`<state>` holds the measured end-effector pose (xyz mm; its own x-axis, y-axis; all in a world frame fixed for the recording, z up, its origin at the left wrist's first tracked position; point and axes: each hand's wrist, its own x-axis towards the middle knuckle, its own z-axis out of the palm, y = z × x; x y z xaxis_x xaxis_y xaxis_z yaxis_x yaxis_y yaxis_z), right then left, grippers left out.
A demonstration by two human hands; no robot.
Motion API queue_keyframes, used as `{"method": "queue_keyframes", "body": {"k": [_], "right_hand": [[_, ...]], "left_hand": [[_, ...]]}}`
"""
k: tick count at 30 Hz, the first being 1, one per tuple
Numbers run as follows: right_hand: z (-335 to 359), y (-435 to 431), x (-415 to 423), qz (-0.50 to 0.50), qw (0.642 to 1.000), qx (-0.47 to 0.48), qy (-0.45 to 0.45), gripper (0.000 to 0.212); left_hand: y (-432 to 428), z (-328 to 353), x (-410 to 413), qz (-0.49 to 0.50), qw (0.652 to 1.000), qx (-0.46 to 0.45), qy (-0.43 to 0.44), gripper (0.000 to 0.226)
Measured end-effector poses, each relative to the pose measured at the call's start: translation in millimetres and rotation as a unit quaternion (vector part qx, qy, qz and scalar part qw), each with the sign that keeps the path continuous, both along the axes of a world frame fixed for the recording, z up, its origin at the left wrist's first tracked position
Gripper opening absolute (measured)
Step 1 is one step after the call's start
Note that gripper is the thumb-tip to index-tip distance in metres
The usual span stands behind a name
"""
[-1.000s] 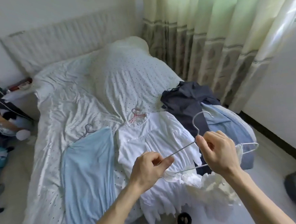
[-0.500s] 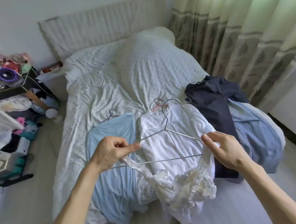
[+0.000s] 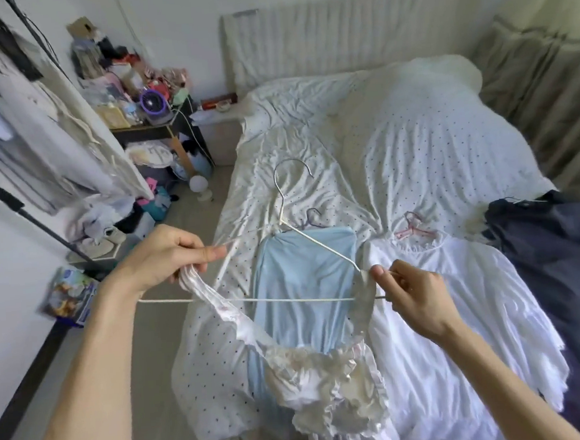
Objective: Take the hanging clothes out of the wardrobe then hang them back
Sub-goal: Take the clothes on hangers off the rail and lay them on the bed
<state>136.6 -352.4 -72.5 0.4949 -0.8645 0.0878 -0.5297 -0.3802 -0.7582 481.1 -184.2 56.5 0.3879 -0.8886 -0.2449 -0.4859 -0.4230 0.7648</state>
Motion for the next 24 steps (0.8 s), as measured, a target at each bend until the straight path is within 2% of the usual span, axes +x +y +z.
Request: {"method": "queue_keyframes", "body": {"k": [5, 9, 11, 16, 20, 24], "right_hand": [[-21.4, -68.2, 84.5, -0.037, 0.999, 0.023, 0.031, 0.073], [-54.7, -125.5, 138.5, -0.078, 0.992, 0.066, 0.077, 0.066], [-69.6, -150.3, 156.9, -0.102, 0.986, 0.093, 0.092, 0.057], [-111.3, -195.5, 182.1, -0.159, 0.970, 0.130, 0.131, 0.041], [-155.7, -227.2, 193.2, -0.164, 0.958, 0.161, 0.170, 0.037], [-185.7, -254.3, 208.3, -0.199, 0.949, 0.179, 0.170, 0.027]], "left_hand": [[-79.6, -29.3, 84.8, 0.015, 0.999, 0.005, -0.042, 0.052], [-163.8, -97.4, 131.5, 0.061, 0.993, -0.019, -0.099, 0.062], [-200.3, -139.3, 143.1, 0.086, 0.992, -0.041, -0.088, 0.062], [-260.3, -223.2, 148.4, 0.072, 0.993, 0.017, -0.092, 0.039], [-306.7, -272.1, 156.7, 0.114, 0.987, 0.059, -0.098, 0.030], [-353.8, -320.7, 166.4, 0.120, 0.984, 0.035, -0.125, 0.016]]}}
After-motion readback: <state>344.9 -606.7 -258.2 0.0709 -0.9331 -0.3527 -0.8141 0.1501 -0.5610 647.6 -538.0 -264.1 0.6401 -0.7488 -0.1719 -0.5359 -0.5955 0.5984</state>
